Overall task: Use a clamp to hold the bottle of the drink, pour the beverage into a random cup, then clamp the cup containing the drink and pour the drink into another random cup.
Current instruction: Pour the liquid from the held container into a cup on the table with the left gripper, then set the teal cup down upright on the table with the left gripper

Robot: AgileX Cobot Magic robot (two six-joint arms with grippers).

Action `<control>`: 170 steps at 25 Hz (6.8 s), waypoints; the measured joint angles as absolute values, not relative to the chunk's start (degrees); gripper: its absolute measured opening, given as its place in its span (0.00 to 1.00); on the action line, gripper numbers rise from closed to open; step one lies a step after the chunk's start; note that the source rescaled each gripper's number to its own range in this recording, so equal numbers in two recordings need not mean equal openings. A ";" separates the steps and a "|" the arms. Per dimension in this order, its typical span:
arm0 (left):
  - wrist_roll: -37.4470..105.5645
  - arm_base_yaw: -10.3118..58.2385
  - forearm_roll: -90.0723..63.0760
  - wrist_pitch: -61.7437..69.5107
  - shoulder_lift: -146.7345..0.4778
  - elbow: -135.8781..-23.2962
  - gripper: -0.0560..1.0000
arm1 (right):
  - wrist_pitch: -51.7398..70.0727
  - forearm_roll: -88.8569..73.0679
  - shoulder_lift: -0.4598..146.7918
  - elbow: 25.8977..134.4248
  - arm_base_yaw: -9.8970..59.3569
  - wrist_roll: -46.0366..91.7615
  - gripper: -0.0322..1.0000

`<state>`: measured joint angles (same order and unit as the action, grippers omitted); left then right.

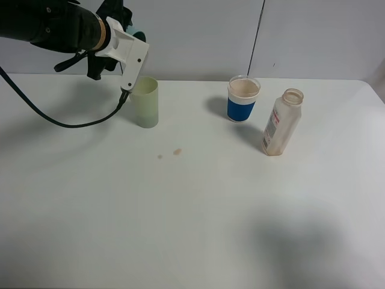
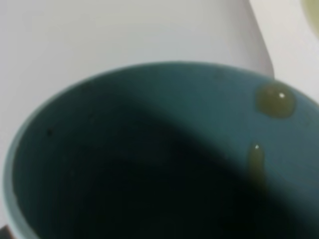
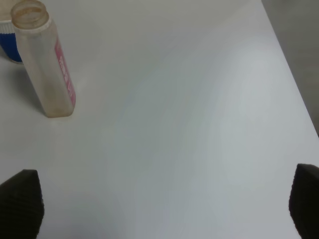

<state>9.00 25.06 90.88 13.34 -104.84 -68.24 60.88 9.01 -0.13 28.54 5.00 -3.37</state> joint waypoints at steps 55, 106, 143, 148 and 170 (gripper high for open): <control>5.39 7.47 22.61 -29.13 -101.97 -52.31 0.07 | 60.88 9.01 -0.13 28.54 5.00 -3.37 1.00; 1.35 4.65 10.35 -68.82 -115.07 -27.19 0.07 | 60.88 9.01 -0.13 28.54 5.00 -3.37 1.00; 0.63 4.65 11.14 -69.53 -126.42 -41.25 0.07 | 60.88 9.01 -0.13 28.54 5.00 -3.37 1.00; 0.58 4.65 11.14 -70.19 -126.70 -41.31 0.07 | 60.88 9.01 -0.13 28.54 5.00 -3.37 1.00; -2.75 4.65 11.14 -70.25 -126.69 -41.31 0.07 | 60.88 9.01 -0.13 28.54 5.00 -3.37 1.00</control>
